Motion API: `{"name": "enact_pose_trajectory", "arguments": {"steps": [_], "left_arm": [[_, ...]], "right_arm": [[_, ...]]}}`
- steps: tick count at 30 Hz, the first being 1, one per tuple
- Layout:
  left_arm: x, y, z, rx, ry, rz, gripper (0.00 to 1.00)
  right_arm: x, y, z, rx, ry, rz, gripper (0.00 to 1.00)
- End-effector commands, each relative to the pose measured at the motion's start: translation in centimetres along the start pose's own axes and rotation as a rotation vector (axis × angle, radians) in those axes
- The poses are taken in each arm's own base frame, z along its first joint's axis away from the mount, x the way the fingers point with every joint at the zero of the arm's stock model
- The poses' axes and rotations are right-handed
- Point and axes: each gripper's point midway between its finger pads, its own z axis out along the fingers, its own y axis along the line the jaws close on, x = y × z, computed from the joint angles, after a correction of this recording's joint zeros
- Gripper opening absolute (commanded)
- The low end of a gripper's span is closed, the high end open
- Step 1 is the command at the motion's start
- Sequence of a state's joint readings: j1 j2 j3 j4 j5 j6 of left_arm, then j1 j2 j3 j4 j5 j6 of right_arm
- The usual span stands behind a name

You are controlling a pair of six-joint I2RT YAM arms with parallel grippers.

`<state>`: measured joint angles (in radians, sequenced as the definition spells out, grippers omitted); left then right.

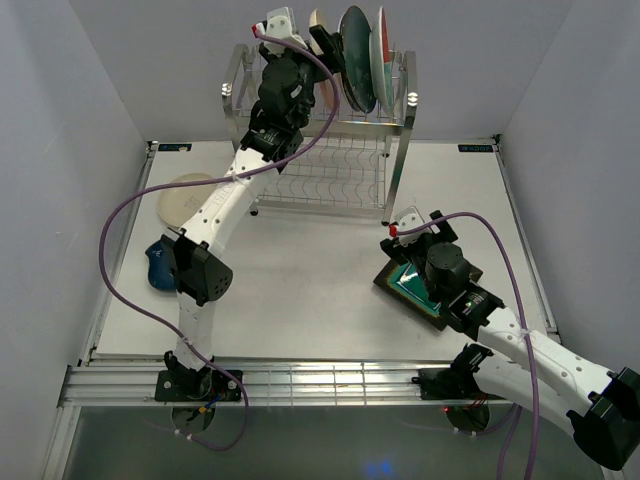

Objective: Load the plates into the dish rack
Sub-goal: Insert the plate into the dish rack, then pick up the plate at the center of the board.

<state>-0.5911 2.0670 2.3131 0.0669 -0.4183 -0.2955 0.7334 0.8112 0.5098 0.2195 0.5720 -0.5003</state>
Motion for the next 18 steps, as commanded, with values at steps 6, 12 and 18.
{"name": "enact_pose_trajectory", "arguments": {"steps": [6, 12, 18], "left_arm": [[-8.9, -1.5, -4.5, 0.059, -0.060, -0.035, 0.98], [-10.4, -0.6, -7.1, 0.046, -0.063, -0.054, 0.98], [-9.7, 1.6, -11.8, 0.001, 0.037, -0.135, 0.98]], "right_arm": [[-1.7, -0.8, 0.0, 0.023, -0.049, 0.061, 0.91], [-2.0, -0.9, -0.1, 0.018, -0.058, 0.079, 0.91], [-2.8, -1.6, -0.3, 0.028, -0.078, 0.144, 0.90]]}}
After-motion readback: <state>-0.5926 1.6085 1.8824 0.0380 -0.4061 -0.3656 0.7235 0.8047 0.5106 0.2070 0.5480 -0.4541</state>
